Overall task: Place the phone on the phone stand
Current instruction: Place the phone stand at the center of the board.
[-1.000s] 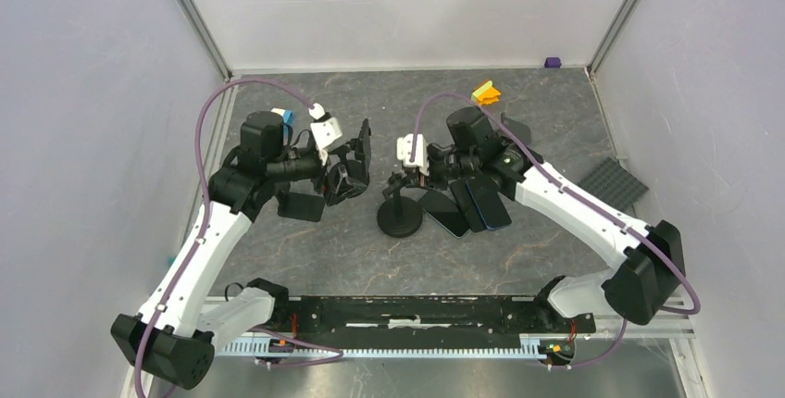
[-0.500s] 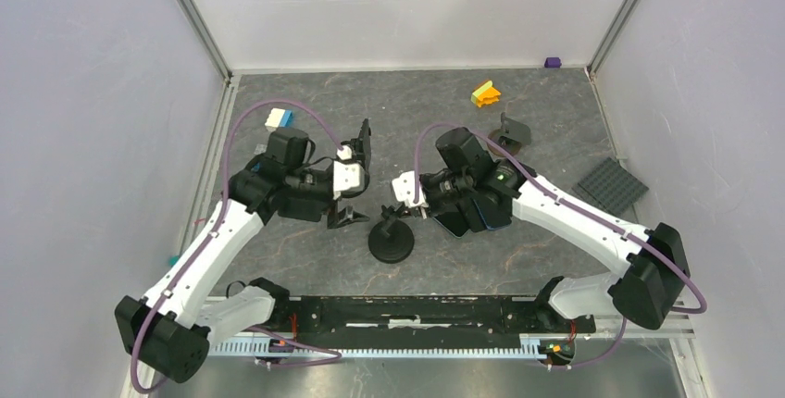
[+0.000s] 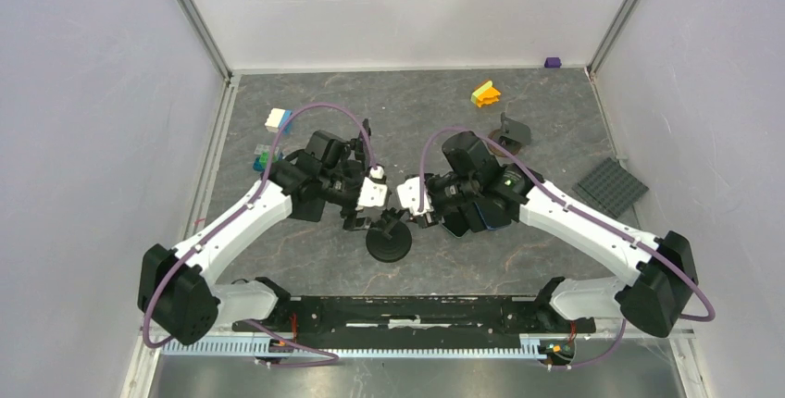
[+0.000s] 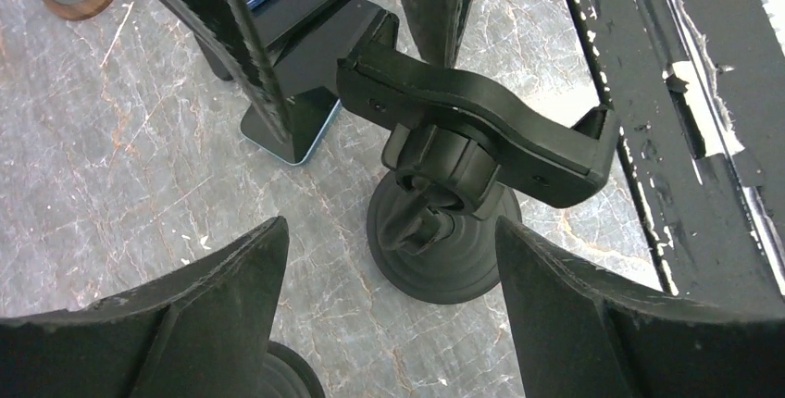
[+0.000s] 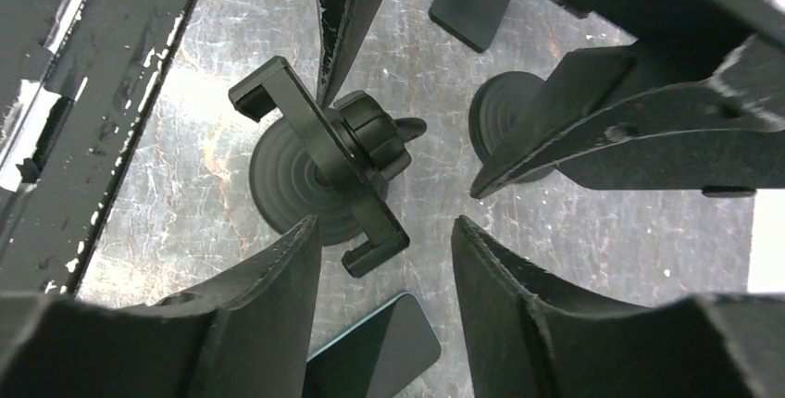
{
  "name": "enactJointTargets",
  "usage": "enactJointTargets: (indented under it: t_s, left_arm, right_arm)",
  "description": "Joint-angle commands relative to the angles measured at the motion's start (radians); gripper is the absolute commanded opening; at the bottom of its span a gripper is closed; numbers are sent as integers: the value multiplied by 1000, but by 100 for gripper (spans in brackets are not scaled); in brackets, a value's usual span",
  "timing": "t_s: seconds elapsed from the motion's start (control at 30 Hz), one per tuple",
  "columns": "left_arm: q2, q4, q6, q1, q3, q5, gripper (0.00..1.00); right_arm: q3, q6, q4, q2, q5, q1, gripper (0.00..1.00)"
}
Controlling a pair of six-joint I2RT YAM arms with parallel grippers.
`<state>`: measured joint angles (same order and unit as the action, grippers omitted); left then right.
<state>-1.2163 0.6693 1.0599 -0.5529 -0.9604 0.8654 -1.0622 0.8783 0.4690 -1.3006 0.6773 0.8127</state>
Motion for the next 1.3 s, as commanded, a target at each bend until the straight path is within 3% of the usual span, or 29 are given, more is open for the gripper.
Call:
enactJointTargets:
  t_s: [0.0, 0.27, 0.57, 0.73, 0.9, 1.27]
  left_arm:
    - [-44, -10, 110, -13, -65, 14, 83]
    - [-89, -5, 129, -19, -65, 62, 64]
    - [-94, -69, 58, -21, -16, 142, 49]
    - [-67, -86, 28, -21, 29, 149, 29]
    - [-37, -88, 1, -21, 70, 168, 2]
    - [-23, -106, -42, -22, 83, 170, 2]
  right_arm:
    - [25, -1, 11, 74, -66, 3, 64]
    - [141, -53, 1, 186, -130, -31, 70]
    - [262, -170, -56, 258, -84, -267, 70]
    - [312, -262, -97, 235, -248, -341, 71]
    - [344, -355, -135, 155, -388, -427, 79]
    - [277, -443, -124, -124, -386, -552, 89]
